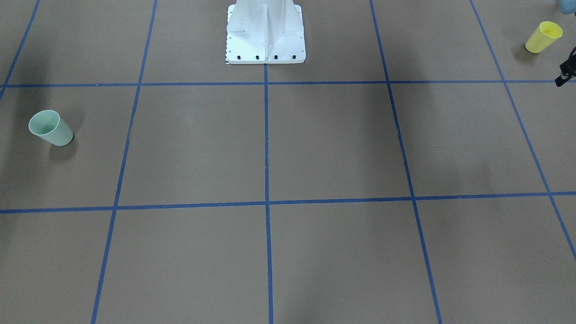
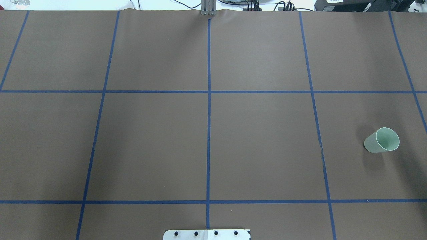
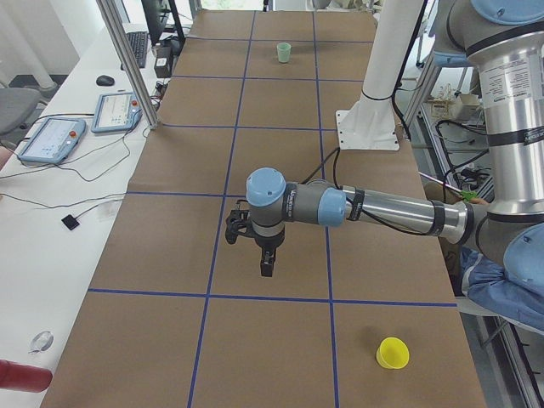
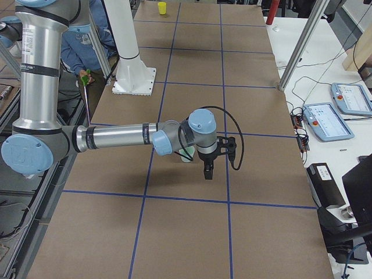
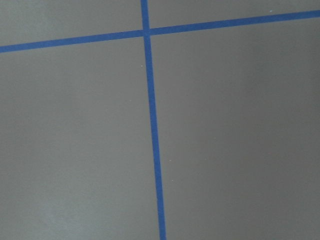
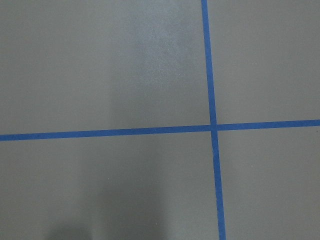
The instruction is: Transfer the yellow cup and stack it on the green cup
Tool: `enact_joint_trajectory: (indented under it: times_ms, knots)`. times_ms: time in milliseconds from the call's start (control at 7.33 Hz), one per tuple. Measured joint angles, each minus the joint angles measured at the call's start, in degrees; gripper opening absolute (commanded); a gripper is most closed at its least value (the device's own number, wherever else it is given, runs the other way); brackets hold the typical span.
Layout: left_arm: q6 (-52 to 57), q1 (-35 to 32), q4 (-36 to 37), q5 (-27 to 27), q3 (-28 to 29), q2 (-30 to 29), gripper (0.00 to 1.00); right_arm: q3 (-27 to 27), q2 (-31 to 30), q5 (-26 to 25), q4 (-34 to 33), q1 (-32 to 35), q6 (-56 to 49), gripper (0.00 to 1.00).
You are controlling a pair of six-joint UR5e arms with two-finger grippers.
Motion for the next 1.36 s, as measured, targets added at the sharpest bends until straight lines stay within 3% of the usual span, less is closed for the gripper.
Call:
enact_joint_trajectory:
  times_ms: [273, 545, 955, 1364]
  knots:
    - [0.1, -1.5, -0.1, 1.9, -0.7, 0.1, 1.0, -0.3, 0.0, -0.1, -0.3, -0.4, -0.2, 1.0]
    - [-0.1, -2.2, 0.1, 4.0, -0.9, 0.2, 1.0, -0.3, 2.3, 0.6, -6.1, -1.3, -0.7, 1.0]
    - [0.1, -2.3, -0.4, -1.2, -1.1, 2.0, 1.0, 0.0, 4.6, 1.1, -14.5, -1.7, -7.7, 1.0]
    - [0.1, -2.2, -0.5, -3.1, -0.5, 2.2, 1.0, 0.3, 5.0, 0.6, -16.5, -1.8, -10.5, 1.0]
